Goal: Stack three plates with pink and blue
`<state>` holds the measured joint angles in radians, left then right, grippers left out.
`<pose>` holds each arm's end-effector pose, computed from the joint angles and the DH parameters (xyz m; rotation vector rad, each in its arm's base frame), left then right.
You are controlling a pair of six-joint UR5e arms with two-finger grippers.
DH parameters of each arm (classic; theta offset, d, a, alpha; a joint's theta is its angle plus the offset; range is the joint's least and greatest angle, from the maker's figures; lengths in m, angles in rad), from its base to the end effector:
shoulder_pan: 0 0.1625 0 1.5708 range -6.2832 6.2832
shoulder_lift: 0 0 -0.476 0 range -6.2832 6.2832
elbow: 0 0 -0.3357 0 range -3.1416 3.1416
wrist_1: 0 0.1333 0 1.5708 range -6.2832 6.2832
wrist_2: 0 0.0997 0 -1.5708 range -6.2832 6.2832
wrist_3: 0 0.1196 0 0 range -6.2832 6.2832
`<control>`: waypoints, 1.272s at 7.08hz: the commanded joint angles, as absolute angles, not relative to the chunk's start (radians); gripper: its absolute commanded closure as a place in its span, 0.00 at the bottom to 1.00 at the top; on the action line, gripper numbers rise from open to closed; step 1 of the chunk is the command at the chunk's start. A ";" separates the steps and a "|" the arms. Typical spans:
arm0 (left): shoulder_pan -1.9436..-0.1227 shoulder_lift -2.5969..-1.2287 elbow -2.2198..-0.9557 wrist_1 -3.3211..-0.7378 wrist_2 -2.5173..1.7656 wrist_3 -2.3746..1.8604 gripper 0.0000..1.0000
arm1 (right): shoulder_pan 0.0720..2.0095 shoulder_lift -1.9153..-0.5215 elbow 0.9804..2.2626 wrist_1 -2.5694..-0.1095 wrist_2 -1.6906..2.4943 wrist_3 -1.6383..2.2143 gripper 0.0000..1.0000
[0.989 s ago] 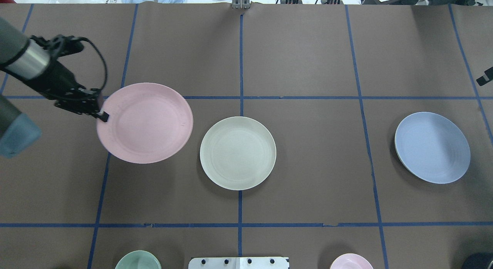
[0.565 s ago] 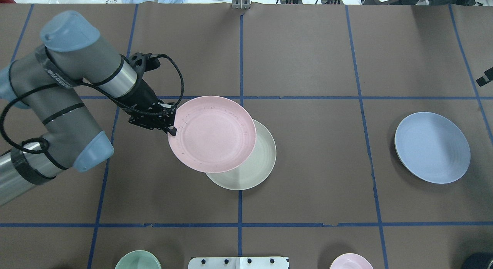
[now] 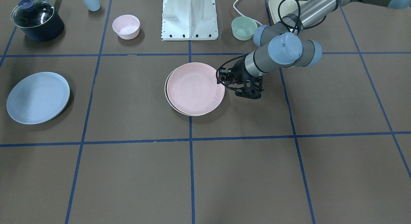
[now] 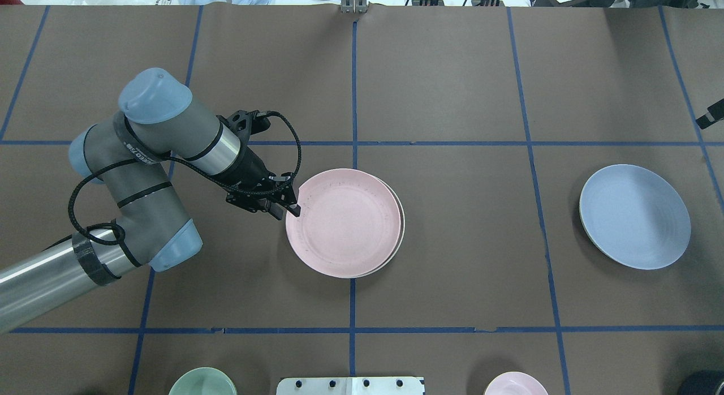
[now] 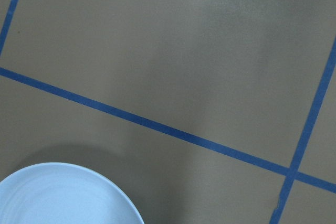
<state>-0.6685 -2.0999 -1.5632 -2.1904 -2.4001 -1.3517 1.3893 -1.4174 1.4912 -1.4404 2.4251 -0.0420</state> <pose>0.4792 -0.4360 0.3492 -0.2016 1.2702 0.0869 -0.0517 -0.5203 0.6649 0.1323 -0.8657 -0.2963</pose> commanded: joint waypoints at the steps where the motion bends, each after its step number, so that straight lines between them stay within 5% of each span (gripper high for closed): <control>1: -0.731 -2.068 -1.662 -2.212 -2.401 -1.446 0.01 | 1.367 -1.417 1.493 -1.440 2.427 -0.040 0.00; 5: -0.854 -2.008 -1.753 -2.203 -2.399 -1.443 0.01 | 1.244 -1.546 1.473 -1.139 2.422 0.024 0.00; 9: -0.862 -2.005 -1.770 -2.203 -2.399 -1.448 0.01 | 1.163 -1.559 1.453 -1.124 2.405 0.129 0.04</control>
